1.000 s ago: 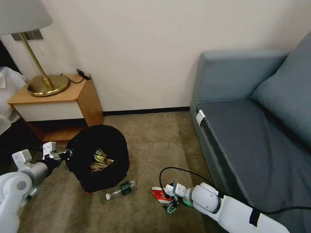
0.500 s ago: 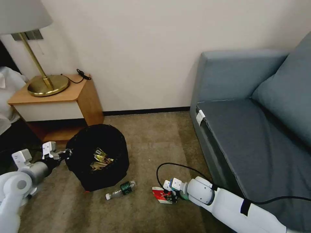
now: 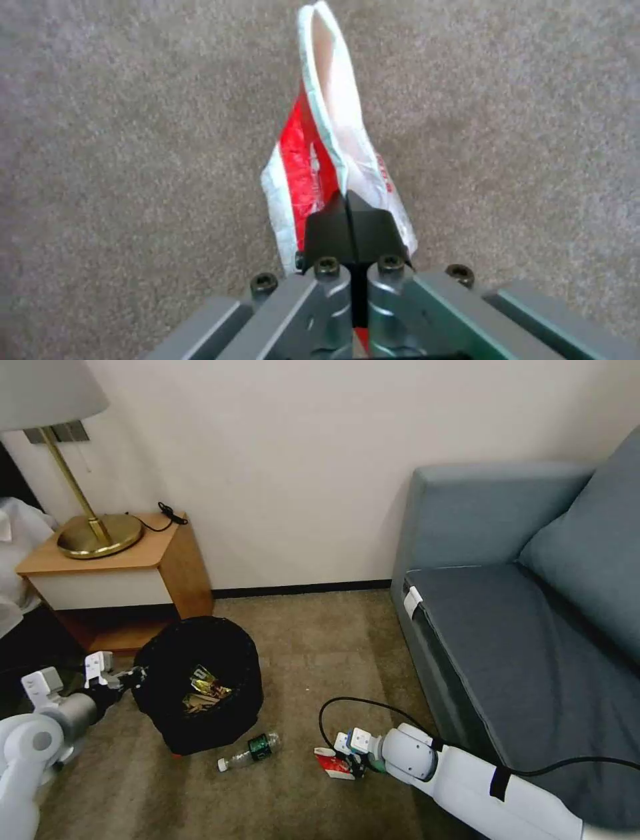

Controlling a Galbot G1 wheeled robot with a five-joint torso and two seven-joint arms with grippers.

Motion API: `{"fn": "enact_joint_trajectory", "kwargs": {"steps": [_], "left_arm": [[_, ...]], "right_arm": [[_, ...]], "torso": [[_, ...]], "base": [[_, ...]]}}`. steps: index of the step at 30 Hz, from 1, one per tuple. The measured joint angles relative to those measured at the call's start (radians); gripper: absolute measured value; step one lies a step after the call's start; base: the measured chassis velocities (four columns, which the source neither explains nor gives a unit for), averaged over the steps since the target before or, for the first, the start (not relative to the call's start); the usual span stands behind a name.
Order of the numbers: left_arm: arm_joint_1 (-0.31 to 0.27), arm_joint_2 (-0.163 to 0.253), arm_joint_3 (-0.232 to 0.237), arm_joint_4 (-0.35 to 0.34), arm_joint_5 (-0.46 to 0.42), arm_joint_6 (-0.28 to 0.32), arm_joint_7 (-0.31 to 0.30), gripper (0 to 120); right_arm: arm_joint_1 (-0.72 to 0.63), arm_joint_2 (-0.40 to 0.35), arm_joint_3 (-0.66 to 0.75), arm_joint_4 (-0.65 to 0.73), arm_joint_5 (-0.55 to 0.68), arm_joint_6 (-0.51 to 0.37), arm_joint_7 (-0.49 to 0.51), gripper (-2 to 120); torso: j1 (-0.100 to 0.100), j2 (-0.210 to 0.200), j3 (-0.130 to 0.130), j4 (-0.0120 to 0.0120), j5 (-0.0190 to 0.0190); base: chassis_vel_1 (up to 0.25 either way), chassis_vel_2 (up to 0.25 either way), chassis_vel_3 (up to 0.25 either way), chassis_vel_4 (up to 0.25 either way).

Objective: Pick up the trash bin, then pick up the garbage on the floor and place it into the trash bin.

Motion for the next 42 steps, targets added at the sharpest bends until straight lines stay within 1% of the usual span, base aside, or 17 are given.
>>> {"fn": "enact_joint_trajectory", "kwargs": {"steps": [2,6,8,9,12,15,21,24,25,29,30,33,34,35,38,40,42], "left_arm": [[0.000,-0.002,0.001,0.000,0.000,0.000,0.000,7],[0.001,-0.004,0.006,0.000,0.001,0.000,0.000,7],[-0.001,-0.004,0.008,0.001,0.002,0.000,0.000,7],[-0.004,-0.005,0.009,0.005,0.002,0.000,0.000,7],[-0.008,-0.006,0.011,0.010,0.003,0.000,0.000,7],[-0.011,-0.003,0.018,0.014,0.003,0.000,0.000,7],[-0.012,0.000,0.025,0.015,0.003,0.000,0.000,7],[-0.008,0.001,0.026,0.014,0.003,0.000,-0.001,7],[-0.008,0.001,0.026,0.014,0.003,0.000,-0.001,7],[-0.006,0.003,0.028,0.010,0.003,0.000,-0.001,7],[-0.006,0.003,0.028,0.010,0.003,0.000,-0.001,7],[-0.006,0.000,0.031,0.002,0.004,0.000,-0.001,7],[-0.005,-0.005,0.035,-0.003,0.008,0.000,-0.001,7],[-0.005,-0.005,0.035,-0.003,0.008,0.000,-0.001,7],[-0.002,-0.026,0.042,-0.022,0.024,0.000,-0.003,7],[0.000,-0.032,0.043,-0.028,0.028,0.000,-0.003,7],[0.003,-0.043,0.044,-0.038,0.036,0.000,-0.005,7]], "right_arm": [[-0.010,-0.004,0.026,0.021,0.003,-0.001,0.005,0],[-0.018,-0.049,0.062,0.088,0.037,-0.003,0.016,0],[-0.020,-0.075,0.088,0.135,0.071,-0.010,0.025,0],[-0.022,-0.097,0.114,0.182,0.113,-0.018,0.037,0],[-0.028,-0.121,0.142,0.233,0.155,-0.026,0.056,0],[-0.045,-0.163,0.191,0.341,0.229,-0.036,0.086,0],[-0.085,-0.188,0.280,0.436,0.314,-0.036,0.123,0],[-0.110,-0.195,0.364,0.492,0.407,-0.022,0.161,0],[-0.110,-0.195,0.364,0.492,0.407,-0.022,0.161,0],[-0.064,-0.190,0.407,0.556,0.549,0.048,0.232,0],[-0.064,-0.190,0.407,0.556,0.549,0.048,0.232,0],[0.005,-0.176,0.382,0.566,0.620,0.117,0.270,0],[0.054,-0.163,0.348,0.550,0.645,0.193,0.276,0],[0.054,-0.163,0.348,0.550,0.645,0.193,0.276,0],[0.150,-0.120,0.290,0.508,0.675,0.254,0.262,0],[0.171,-0.111,0.275,0.499,0.681,0.263,0.260,0],[0.232,-0.082,0.213,0.477,0.689,0.287,0.247,0]], "torso": [[0.000,0.000,0.000,0.0002,0.0001],[0.000,0.000,0.000,0.0001,0.0000],[0.000,0.000,0.000,-0.0001,0.0000],[0.000,0.000,0.000,-0.0001,0.0000],[0.000,0.000,0.000,0.0000,0.0000],[0.000,0.000,0.000,0.0000,0.0000],[0.000,0.000,0.000,0.0000,0.0000],[0.000,0.000,0.000,-0.0001,0.0000],[0.000,0.000,0.000,-0.0001,0.0000],[0.000,0.000,0.000,-0.0001,0.0000],[0.000,0.000,0.000,-0.0001,0.0000],[0.000,0.000,0.000,0.0000,-0.0001],[0.000,0.000,0.000,0.0001,-0.0001],[0.000,0.000,0.000,0.0001,-0.0001],[0.000,0.000,0.000,0.0001,-0.0003],[0.000,0.000,0.000,0.0002,-0.0002],[0.000,0.000,0.000,0.0001,-0.0002]], "base": [[0.000,0.000,0.000,0.000],[0.000,0.000,0.000,0.000],[0.000,0.000,0.000,0.000],[0.000,0.000,0.000,0.000],[0.000,0.000,0.000,0.000],[0.000,0.000,0.000,0.000],[0.000,0.000,0.000,0.000],[0.000,0.000,0.000,0.000],[0.000,0.000,0.000,0.000],[0.000,0.000,0.000,0.000],[0.000,0.000,0.000,0.000],[0.000,0.000,0.000,0.000],[0.000,0.000,0.000,0.000],[0.000,0.000,0.000,0.000],[0.000,0.000,0.000,0.000],[0.000,0.000,0.000,0.000],[0.000,0.000,0.000,0.000]]}}
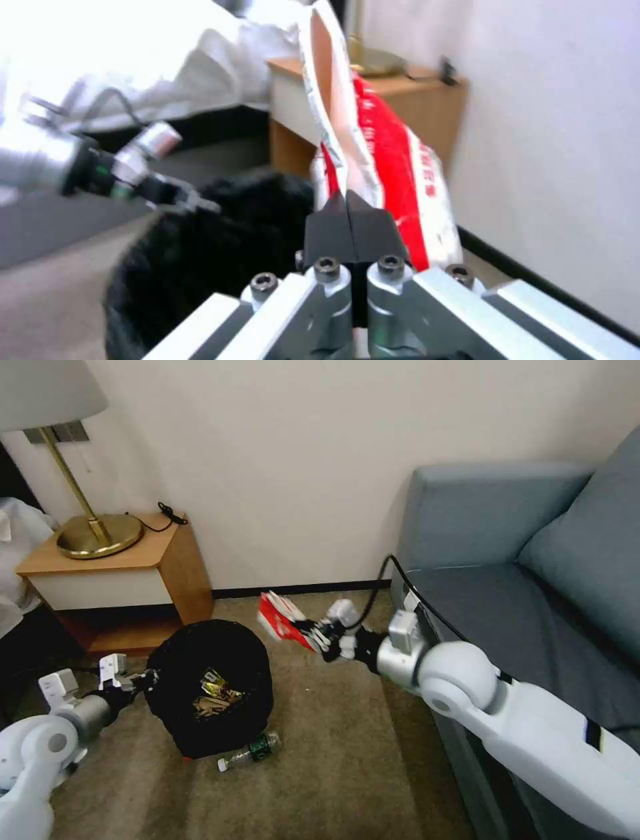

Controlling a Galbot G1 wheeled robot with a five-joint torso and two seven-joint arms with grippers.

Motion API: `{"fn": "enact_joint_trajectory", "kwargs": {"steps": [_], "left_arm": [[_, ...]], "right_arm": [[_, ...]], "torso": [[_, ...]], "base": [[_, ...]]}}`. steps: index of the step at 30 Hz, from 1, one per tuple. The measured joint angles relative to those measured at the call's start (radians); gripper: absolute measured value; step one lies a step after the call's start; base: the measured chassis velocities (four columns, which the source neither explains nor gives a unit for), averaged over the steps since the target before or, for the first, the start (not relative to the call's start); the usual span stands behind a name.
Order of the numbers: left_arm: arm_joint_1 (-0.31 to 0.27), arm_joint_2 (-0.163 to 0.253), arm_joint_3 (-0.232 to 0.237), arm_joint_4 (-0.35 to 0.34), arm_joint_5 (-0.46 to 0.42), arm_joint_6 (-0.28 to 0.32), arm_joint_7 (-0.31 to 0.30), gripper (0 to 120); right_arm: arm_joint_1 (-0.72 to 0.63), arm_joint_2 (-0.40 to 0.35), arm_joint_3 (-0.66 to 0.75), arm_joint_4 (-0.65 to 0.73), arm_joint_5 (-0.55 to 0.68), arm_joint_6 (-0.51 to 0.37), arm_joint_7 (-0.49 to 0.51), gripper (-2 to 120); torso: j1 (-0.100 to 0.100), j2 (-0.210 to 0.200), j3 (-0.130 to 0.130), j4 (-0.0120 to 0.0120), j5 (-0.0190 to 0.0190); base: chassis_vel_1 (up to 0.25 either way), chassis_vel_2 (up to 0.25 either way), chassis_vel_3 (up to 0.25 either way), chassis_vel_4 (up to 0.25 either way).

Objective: Pick up the trash bin, then pick up the garbage on the floor and place it into the trash bin.

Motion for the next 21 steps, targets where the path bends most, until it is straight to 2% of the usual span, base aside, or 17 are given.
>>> {"fn": "enact_joint_trajectory", "kwargs": {"steps": [10,16,21], "left_arm": [[0.000,-0.003,0.002,-0.005,0.004,0.000,-0.001,7],[0.001,-0.002,0.002,-0.008,0.002,0.000,-0.001,7],[0.002,-0.003,0.002,-0.011,0.002,0.000,-0.001,7]], "right_arm": [[0.153,0.110,-0.214,-0.100,-0.062,0.027,0.013,0],[0.184,0.162,-0.249,-0.120,-0.067,0.013,0.031,0],[0.188,0.177,-0.257,-0.127,-0.071,0.004,0.046,2]], "torso": [[0.000,0.000,0.000,-0.0001,0.0000],[0.000,0.000,0.000,0.0000,0.0000],[0.000,0.000,0.000,-0.0001,0.0000]], "base": [[0.000,0.000,0.000,0.000],[0.000,0.000,0.000,0.000],[0.000,0.000,0.000,0.000]]}}
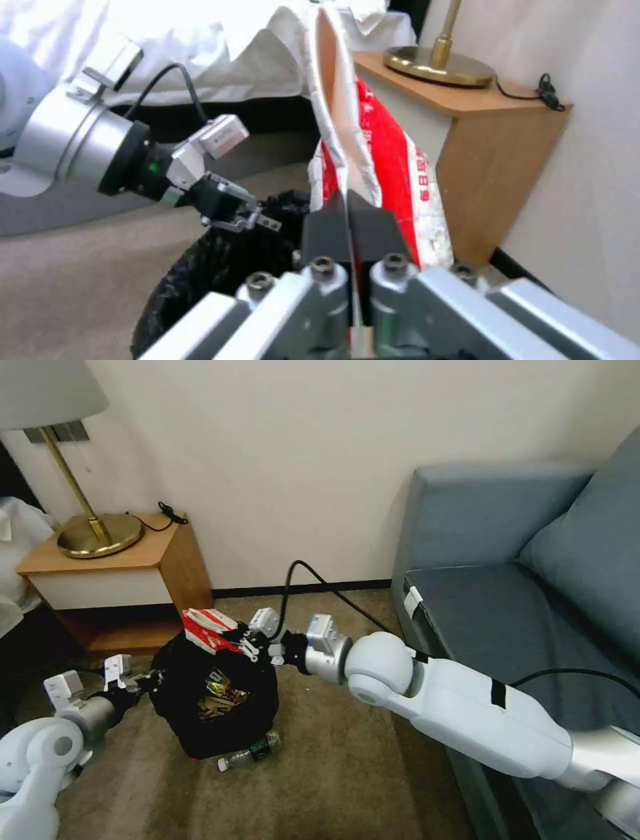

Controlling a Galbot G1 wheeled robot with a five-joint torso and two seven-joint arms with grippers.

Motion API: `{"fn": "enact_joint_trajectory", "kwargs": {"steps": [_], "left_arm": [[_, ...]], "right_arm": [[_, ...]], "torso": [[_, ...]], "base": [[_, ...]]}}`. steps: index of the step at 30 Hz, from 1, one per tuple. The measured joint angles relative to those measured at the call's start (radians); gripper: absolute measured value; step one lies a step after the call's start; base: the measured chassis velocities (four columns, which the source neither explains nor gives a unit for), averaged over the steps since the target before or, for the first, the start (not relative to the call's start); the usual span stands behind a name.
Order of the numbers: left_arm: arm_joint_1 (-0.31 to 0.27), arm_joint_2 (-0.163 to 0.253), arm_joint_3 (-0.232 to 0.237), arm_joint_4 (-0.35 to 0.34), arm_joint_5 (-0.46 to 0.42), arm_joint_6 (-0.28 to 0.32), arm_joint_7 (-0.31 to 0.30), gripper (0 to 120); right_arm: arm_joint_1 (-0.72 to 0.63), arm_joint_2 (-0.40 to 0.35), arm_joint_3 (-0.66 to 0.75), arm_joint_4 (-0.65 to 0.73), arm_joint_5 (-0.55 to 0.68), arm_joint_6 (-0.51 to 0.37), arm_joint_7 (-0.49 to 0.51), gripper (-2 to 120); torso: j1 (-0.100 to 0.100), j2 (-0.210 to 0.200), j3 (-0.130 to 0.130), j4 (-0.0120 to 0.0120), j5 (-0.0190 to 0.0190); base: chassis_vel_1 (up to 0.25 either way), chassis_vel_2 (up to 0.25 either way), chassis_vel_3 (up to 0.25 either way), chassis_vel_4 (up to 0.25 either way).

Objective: Pick up the trash bin, then pick up the garbage on the floor and place it into the trash bin.

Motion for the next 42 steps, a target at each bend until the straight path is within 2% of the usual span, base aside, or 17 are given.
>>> {"fn": "enact_joint_trajectory", "kwargs": {"steps": [1,3,5,8,12,14,15,18,19,24,28,34,38,40,42], "left_arm": [[0.000,0.000,0.000,0.000,0.000,0.000,0.000,7],[0.002,0.000,0.000,0.000,-0.001,0.000,0.000,7],[0.002,0.000,0.000,0.000,-0.001,0.000,0.000,7],[0.002,0.000,0.001,0.000,-0.001,0.000,0.000,7],[0.002,0.000,0.001,-0.003,0.000,0.000,0.000,7],[0.003,-0.001,0.000,-0.004,0.000,0.000,0.000,7],[0.003,-0.001,0.000,-0.004,0.000,0.000,0.000,7],[0.006,0.000,-0.002,-0.004,0.001,0.000,0.000,7],[0.006,0.000,-0.002,-0.004,0.001,0.000,0.000,7],[0.002,0.004,-0.004,0.000,0.001,0.000,0.000,7],[-0.001,0.005,-0.001,0.003,0.001,0.000,0.000,7],[-0.006,0.010,-0.001,0.013,0.000,0.000,0.000,7],[-0.010,0.024,-0.012,0.029,-0.009,0.000,0.000,7],[-0.014,0.052,-0.032,0.054,-0.029,0.000,0.001,7],[-0.015,0.060,-0.036,0.062,-0.033,0.000,0.001,7]], "right_arm": [[-0.001,0.000,0.000,0.000,0.000,0.000,0.002,4],[-0.018,0.002,0.000,-0.004,0.003,-0.003,0.016,17],[-0.023,0.003,0.002,-0.004,0.004,-0.004,0.018,20],[-0.042,0.003,0.009,-0.005,0.009,-0.012,0.028,35],[-0.052,0.003,0.014,-0.004,0.020,-0.005,0.040,45],[-0.067,0.001,0.022,-0.005,0.024,0.009,0.057,57],[-0.067,0.001,0.022,-0.005,0.024,0.009,0.057,57],[-0.090,-0.010,0.030,-0.006,0.020,0.021,0.059,72],[-0.090,-0.010,0.030,-0.006,0.020,0.021,0.059,72],[-0.121,-0.017,0.047,0.002,0.019,0.021,0.061,92],[-0.135,-0.021,0.057,0.005,0.023,0.020,0.063,99],[-0.178,-0.037,0.099,0.022,0.036,0.008,0.071,100],[-0.221,-0.072,0.142,0.034,0.024,-0.017,0.049,100],[-0.271,-0.139,0.186,0.043,-0.040,-0.084,-0.012,100],[-0.280,-0.155,0.194,0.043,-0.057,-0.102,-0.030,100]], "torso": [[0.000,0.000,0.000,0.0000,0.0000],[0.000,0.000,0.000,0.0000,0.0000],[0.000,0.000,0.000,0.0000,0.0000],[0.000,0.000,0.000,-0.0001,0.0001],[0.000,0.000,0.000,0.0000,0.0001],[0.000,0.000,0.000,0.0000,0.0001],[0.000,0.000,0.000,0.0000,0.0001],[0.000,0.000,0.000,-0.0001,0.0001],[0.000,0.000,0.000,-0.0001,0.0001],[0.000,0.000,0.000,-0.0001,0.0002],[0.000,0.000,0.000,0.0000,0.0001],[0.000,0.000,0.000,0.0002,0.0001],[0.000,0.000,0.000,0.0002,0.0001],[0.000,0.000,0.000,-0.0002,0.0003],[0.000,0.000,0.000,-0.0002,0.0003]], "base": [[0.000,0.000,0.000,0.000],[0.000,0.000,0.000,0.000],[0.000,0.000,0.000,0.000],[0.000,0.000,0.000,0.000],[0.000,0.000,0.000,0.000],[0.000,0.000,0.000,0.000],[0.000,0.000,0.000,0.000],[0.000,0.000,0.000,0.000],[0.000,0.000,0.000,0.000],[0.011,0.005,-0.008,-0.004],[0.059,0.035,-0.039,-0.026],[0.022,0.012,-0.014,-0.012],[0.000,0.000,0.000,0.000],[0.000,0.000,0.000,0.000],[0.000,0.000,0.000,0.000]]}}
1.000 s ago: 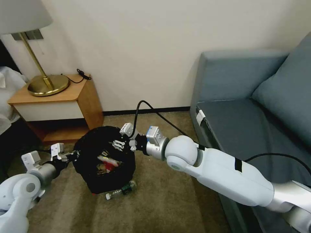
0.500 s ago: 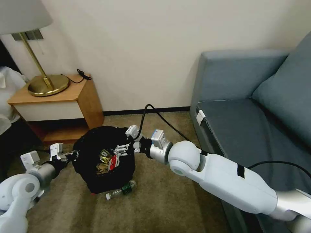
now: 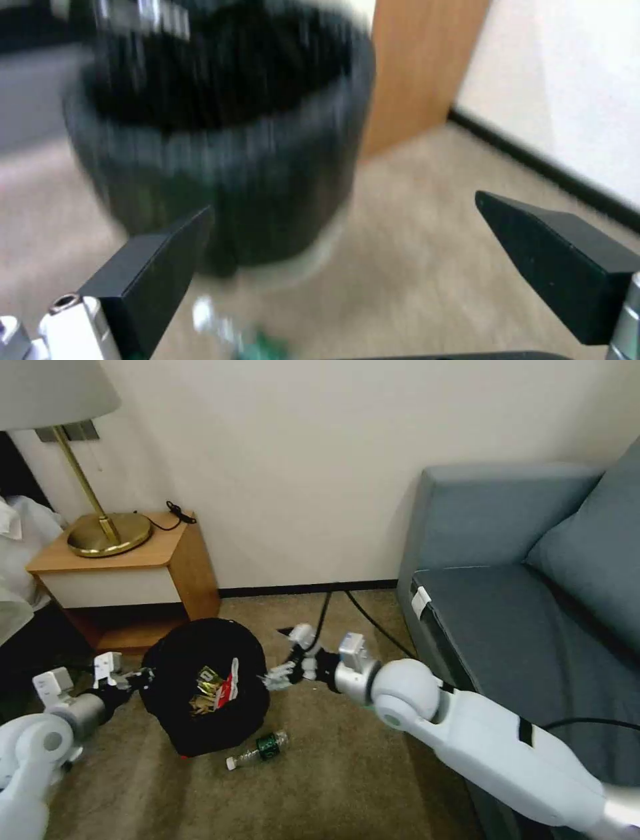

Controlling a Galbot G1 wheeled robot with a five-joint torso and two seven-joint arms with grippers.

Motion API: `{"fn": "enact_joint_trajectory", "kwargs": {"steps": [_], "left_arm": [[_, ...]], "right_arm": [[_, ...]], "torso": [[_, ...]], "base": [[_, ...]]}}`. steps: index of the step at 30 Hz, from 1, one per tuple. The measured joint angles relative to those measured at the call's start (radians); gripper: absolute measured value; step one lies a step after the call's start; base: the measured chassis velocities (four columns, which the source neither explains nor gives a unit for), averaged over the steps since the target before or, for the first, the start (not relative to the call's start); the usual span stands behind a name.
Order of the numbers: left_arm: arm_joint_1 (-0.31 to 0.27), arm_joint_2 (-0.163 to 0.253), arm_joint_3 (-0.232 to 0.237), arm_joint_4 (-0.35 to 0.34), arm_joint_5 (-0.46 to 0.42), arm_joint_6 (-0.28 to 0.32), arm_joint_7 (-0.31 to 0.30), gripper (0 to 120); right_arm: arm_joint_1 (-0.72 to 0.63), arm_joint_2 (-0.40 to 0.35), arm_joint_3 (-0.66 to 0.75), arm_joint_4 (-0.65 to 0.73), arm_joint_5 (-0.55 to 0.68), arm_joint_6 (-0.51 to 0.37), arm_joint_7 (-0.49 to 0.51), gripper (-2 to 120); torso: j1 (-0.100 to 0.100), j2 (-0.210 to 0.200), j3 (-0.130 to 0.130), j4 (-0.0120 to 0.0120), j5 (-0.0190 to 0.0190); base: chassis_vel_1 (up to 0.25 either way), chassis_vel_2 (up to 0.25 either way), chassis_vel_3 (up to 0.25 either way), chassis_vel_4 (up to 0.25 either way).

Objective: Pick up the trash bin, then pick up the garbage on the floor and place it into the trash bin.

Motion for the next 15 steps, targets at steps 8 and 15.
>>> {"fn": "enact_joint_trajectory", "kwargs": {"steps": [8,15], "left_arm": [[-0.024,0.040,-0.011,0.051,-0.023,0.000,0.002,7],[-0.020,0.044,-0.018,0.043,-0.027,0.000,0.001,7]], "right_arm": [[-0.006,-0.049,-0.071,-0.107,-0.150,-0.024,-0.113,100],[0.044,0.063,-0.182,-0.318,-0.234,0.024,-0.228,100]], "torso": [[0.000,0.000,0.000,0.0001,-0.0002],[0.000,0.000,0.000,0.0003,-0.0004]], "base": [[0.000,0.000,0.000,0.000],[0.000,0.000,0.000,0.000]]}}
